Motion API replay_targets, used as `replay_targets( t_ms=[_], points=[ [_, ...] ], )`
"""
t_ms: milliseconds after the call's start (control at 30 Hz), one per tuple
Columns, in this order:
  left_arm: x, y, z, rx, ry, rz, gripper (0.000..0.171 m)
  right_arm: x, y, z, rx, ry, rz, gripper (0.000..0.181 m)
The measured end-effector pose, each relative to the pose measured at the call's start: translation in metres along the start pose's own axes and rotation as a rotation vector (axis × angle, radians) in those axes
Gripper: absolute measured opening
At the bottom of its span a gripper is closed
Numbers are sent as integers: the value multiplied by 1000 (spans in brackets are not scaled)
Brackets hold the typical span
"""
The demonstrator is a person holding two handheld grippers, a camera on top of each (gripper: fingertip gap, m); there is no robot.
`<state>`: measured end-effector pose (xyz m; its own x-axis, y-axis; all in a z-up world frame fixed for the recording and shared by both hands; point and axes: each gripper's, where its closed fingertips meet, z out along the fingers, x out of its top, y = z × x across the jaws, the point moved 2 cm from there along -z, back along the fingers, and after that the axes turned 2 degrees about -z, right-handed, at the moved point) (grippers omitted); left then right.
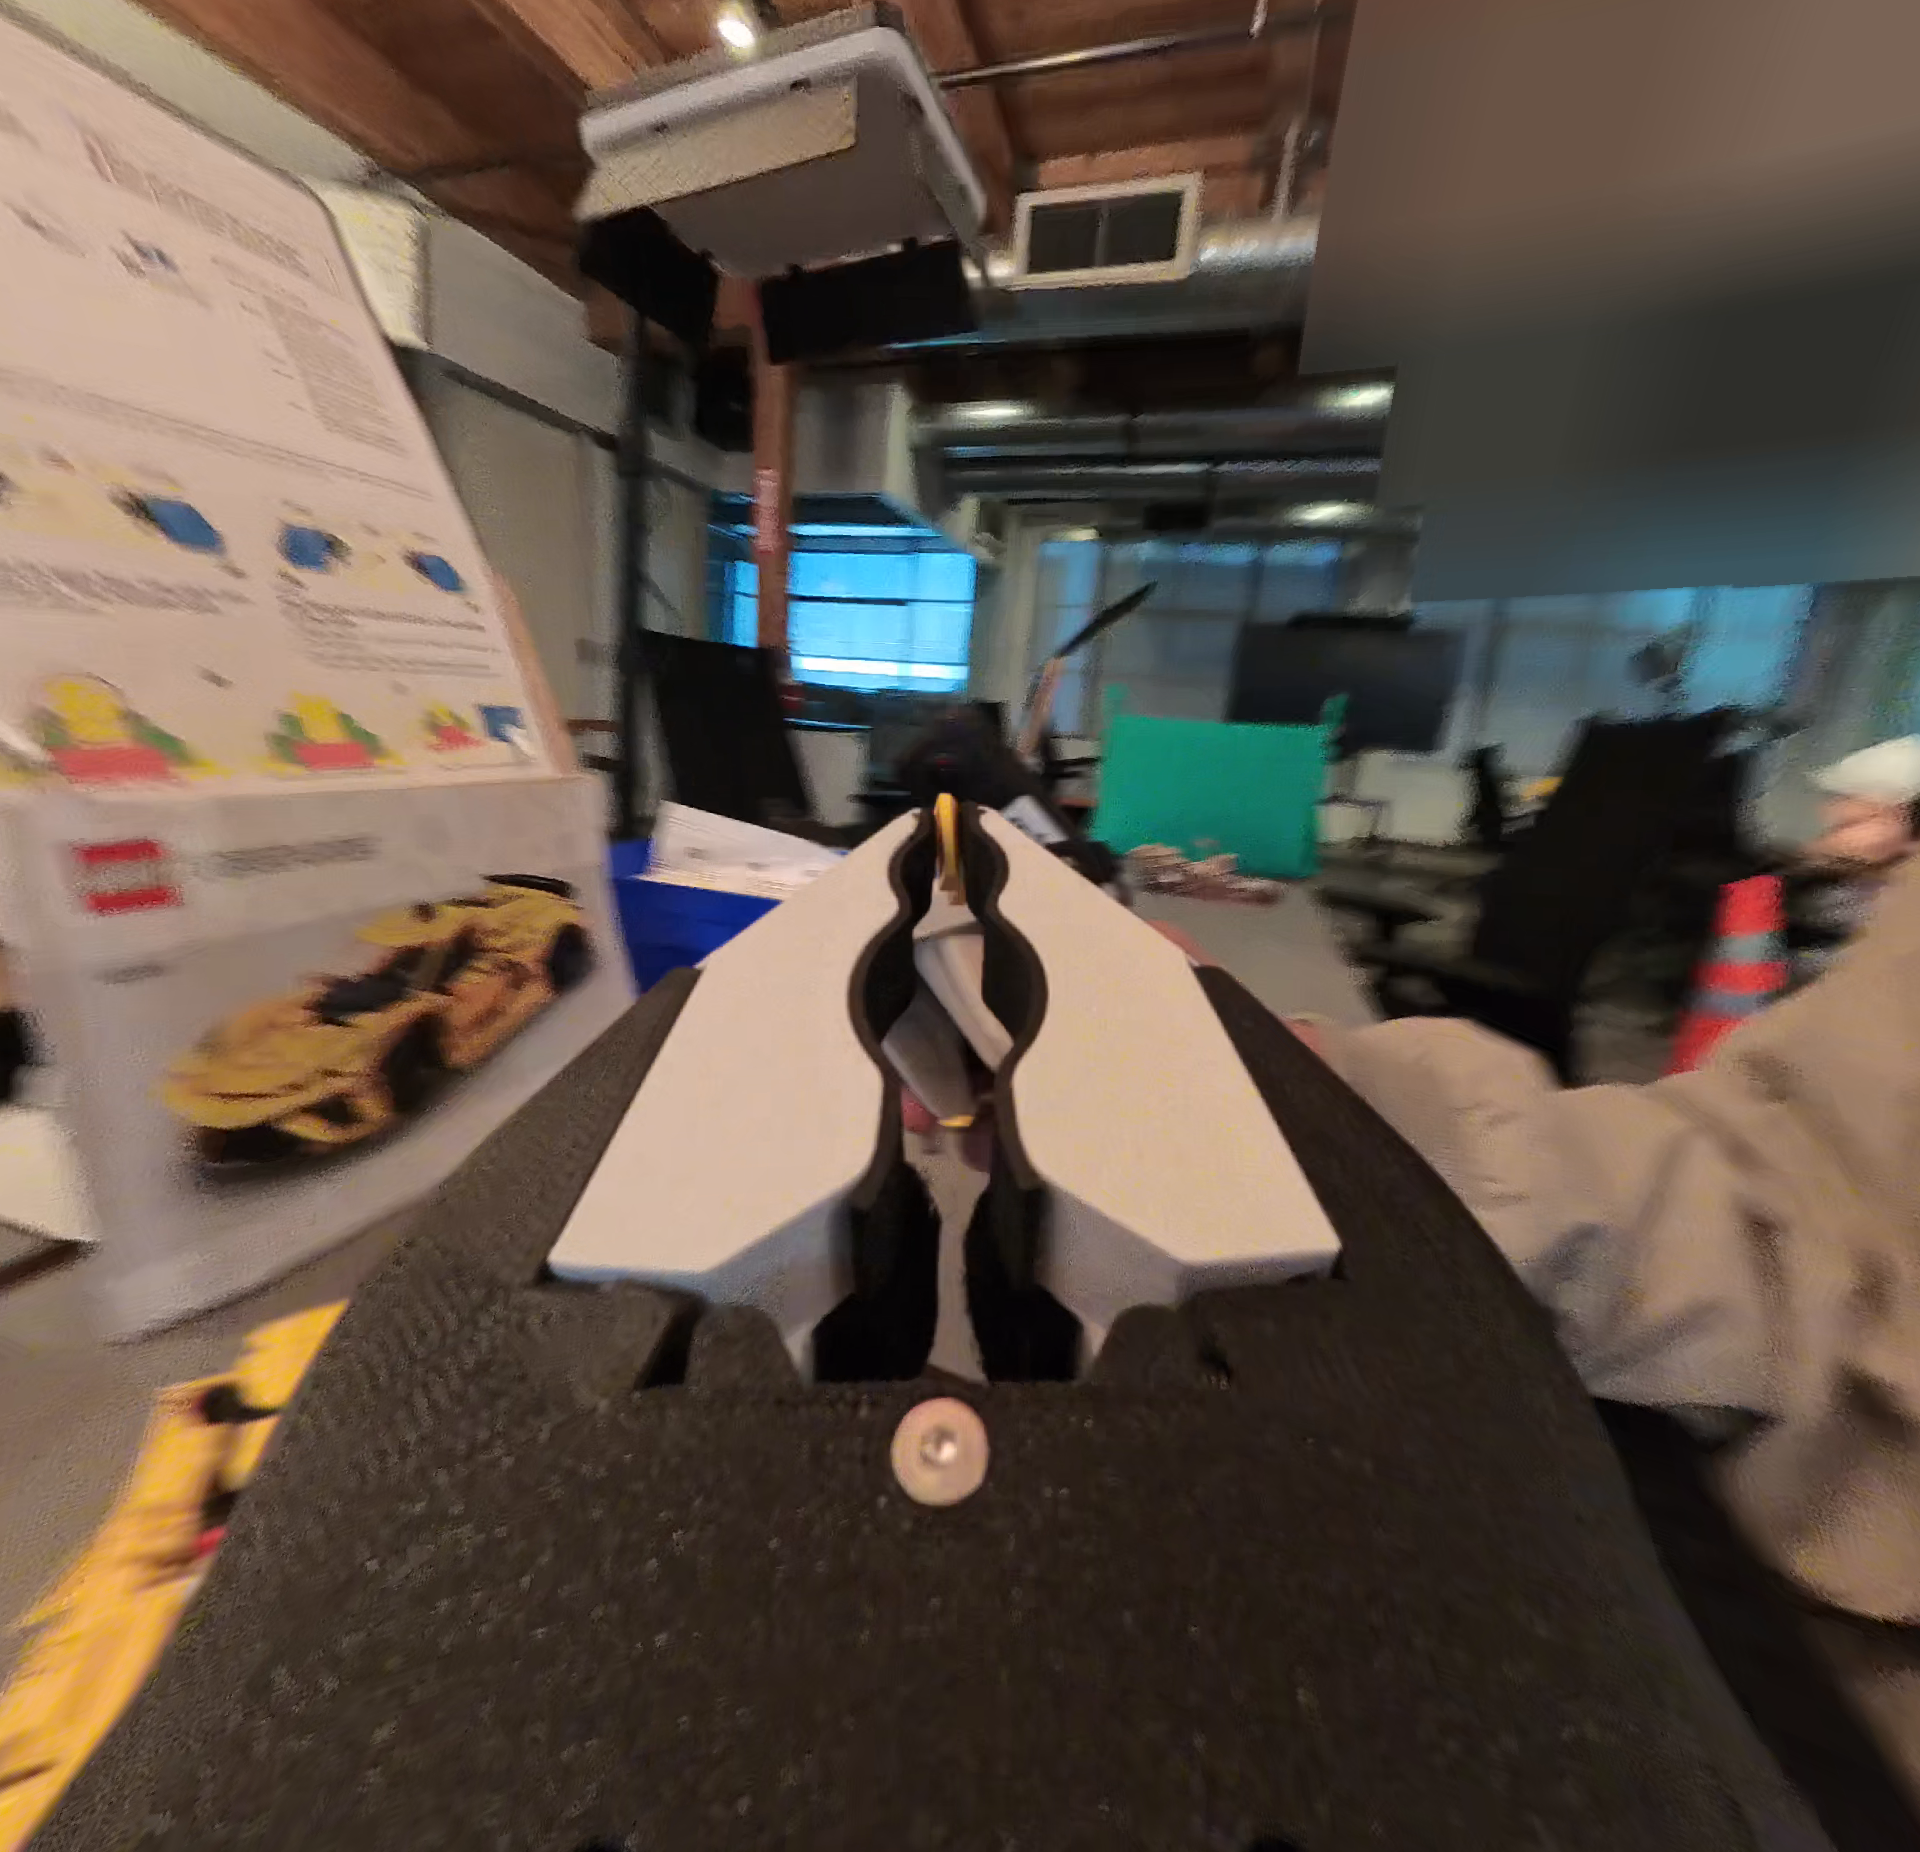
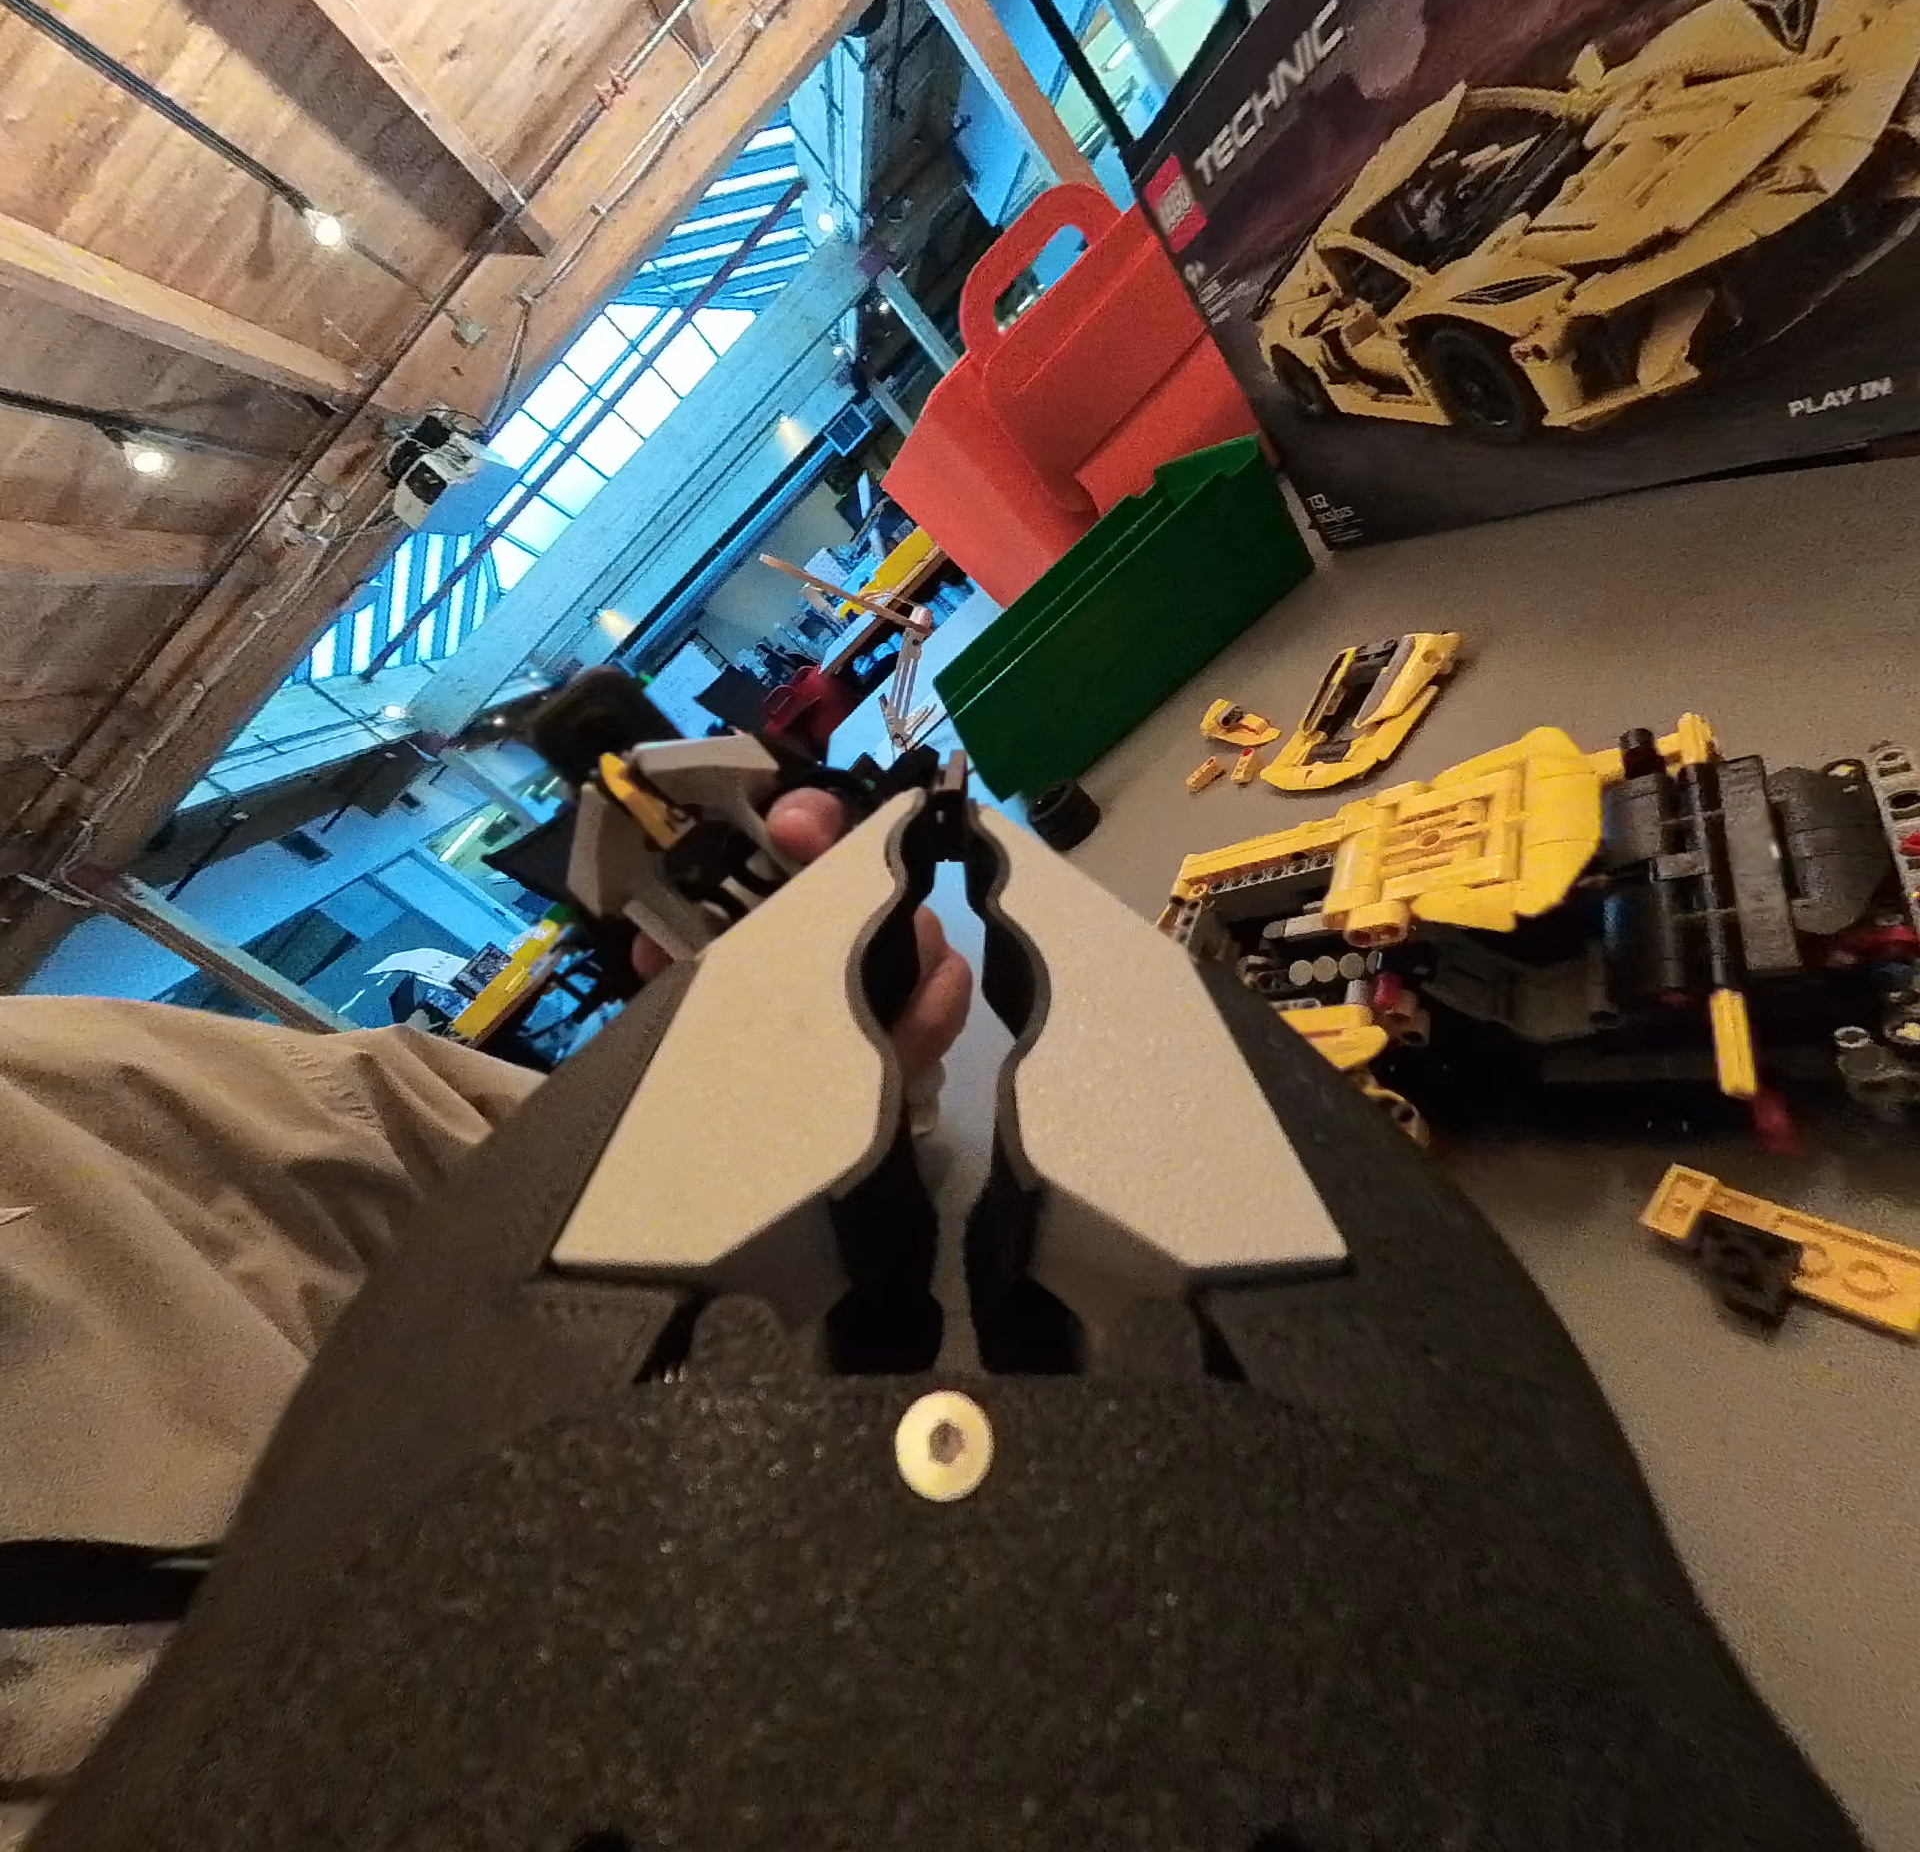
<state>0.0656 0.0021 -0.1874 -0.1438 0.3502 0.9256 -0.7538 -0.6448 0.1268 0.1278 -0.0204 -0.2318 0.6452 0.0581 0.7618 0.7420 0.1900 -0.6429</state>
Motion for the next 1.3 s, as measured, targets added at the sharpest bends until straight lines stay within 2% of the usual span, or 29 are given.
replay_targets(
  t_ms=[67,133,200,267,300,367,433,500,600,667,800,900,967,1033,1100,1133,1200,1300],
  points=[
    [-12,-1,2,-71,-96,-135,3,9,8,-14,-34,17,-26,3],
    [-42,3,7,-97,-279,-168,4,16,19,-30,-121,8,-129,3],
    [-94,12,5,-111,-580,-132,4,18,28,-43,-180,-22,-207,3],
    [-151,11,-8,-62,-900,-31,4,21,33,-52,-205,-6,-240,4],
    [-170,10,-14,-29,-1007,15,4,22,32,-55,-192,11,-240,4],
    [-188,21,-16,-44,-1078,-34,4,25,29,-57,-182,41,-299,4],
    [-193,24,-11,-5,-1072,-124,4,24,33,-57,-253,30,-456,4],
    [-196,19,-10,47,-1076,-144,6,22,33,-55,-309,18,-615,4],
    [-199,8,-12,123,-1094,-75,26,19,31,-51,-340,-6,-698,4],
    [-186,-2,-4,182,-1019,12,30,18,32,-49,-343,-9,-679,4],
    [-117,-35,11,441,-693,367,32,15,25,-36,-273,36,-456,4],
    [-89,-42,9,556,-594,554,36,3,17,-13,-198,67,-288,4],
    [-79,-43,7,599,-549,569,39,-3,16,-2,-203,46,-262,4],
    [-72,-46,5,621,-523,551,39,-9,15,5,-219,12,-309,4],
    [-74,-49,3,626,-542,518,39,-15,10,11,-200,-11,-332,4],
    [-73,-50,2,629,-535,506,37,-17,10,12,-205,-20,-343,4],
    [-69,-51,1,634,-512,501,18,-18,11,13,-221,-26,-373,4],
    [-67,-50,0,647,-509,505,16,-17,10,14,-220,-19,-379,4]
  ],
)
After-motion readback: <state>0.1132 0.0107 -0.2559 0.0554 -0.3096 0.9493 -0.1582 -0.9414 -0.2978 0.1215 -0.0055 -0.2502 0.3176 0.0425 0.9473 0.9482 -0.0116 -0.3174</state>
